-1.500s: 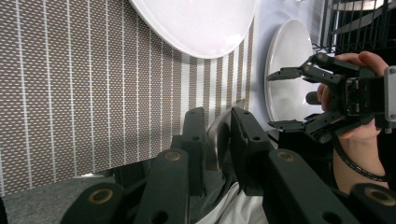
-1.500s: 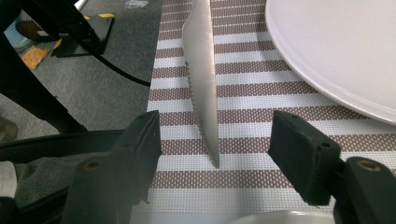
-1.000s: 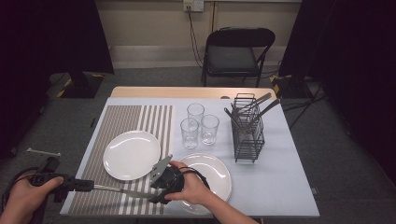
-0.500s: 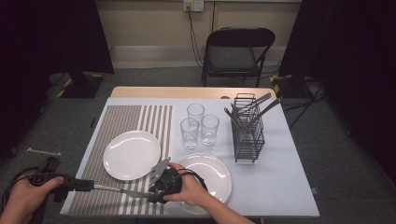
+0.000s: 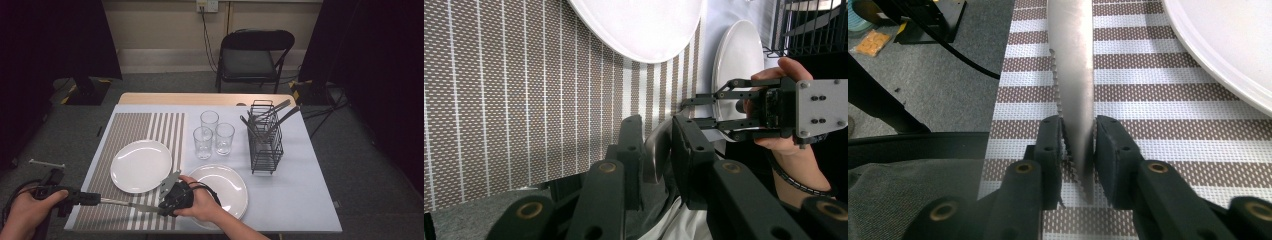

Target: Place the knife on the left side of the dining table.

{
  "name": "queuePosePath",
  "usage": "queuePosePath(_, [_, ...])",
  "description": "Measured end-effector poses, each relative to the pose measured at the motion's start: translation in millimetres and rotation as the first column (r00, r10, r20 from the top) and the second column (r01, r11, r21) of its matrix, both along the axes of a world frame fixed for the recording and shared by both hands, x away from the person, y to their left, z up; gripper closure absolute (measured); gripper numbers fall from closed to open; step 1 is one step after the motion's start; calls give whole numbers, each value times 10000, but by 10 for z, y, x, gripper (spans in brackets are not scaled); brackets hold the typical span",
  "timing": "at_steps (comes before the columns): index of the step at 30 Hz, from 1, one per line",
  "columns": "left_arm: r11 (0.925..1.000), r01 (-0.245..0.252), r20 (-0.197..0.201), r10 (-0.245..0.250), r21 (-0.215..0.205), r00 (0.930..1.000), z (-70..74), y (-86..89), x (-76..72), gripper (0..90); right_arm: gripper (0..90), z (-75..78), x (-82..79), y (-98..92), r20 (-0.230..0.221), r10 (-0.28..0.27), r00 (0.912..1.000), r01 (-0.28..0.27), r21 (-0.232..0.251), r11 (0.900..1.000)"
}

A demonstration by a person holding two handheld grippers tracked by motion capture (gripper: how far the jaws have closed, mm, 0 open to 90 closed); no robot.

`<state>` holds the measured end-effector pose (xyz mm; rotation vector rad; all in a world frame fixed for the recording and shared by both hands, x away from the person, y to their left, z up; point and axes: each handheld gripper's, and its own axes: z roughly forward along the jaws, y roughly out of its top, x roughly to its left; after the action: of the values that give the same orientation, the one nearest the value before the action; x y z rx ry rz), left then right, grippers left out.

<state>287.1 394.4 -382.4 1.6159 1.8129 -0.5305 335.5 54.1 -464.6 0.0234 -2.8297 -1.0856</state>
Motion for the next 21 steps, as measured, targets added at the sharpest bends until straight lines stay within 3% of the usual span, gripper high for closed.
queuePosePath(9, [9999, -126, -66, 126, -108, 9999, 21, -20, 13, 757, 764, 10, -23, -2, 203, -30, 9998, 31, -83, 10000])
queuePosePath(13, [10000, 65, 102, -64, -13, 9999, 18, -22, 20, 759, 765, 18, -28, -6, 181, -26, 9998, 28, -134, 9999])
queuePosePath(15, [9996, -238, 39, 239, -168, 9997, 25, -53, 17, 759, 766, 24, -35, -14, 203, -22, 9998, 26, -162, 9999])
queuePosePath(16, [9999, 96, 77, -95, -107, 9999, 18, -38, 25, 758, 766, 29, -34, -22, 182, -35, 9998, 38, -167, 9999])
queuePosePath(21, [9997, 162, 57, -161, -204, 9999, 3, -79, 46, 756, 765, 49, -29, -68, 200, -33, 9998, 37, -246, 9997])
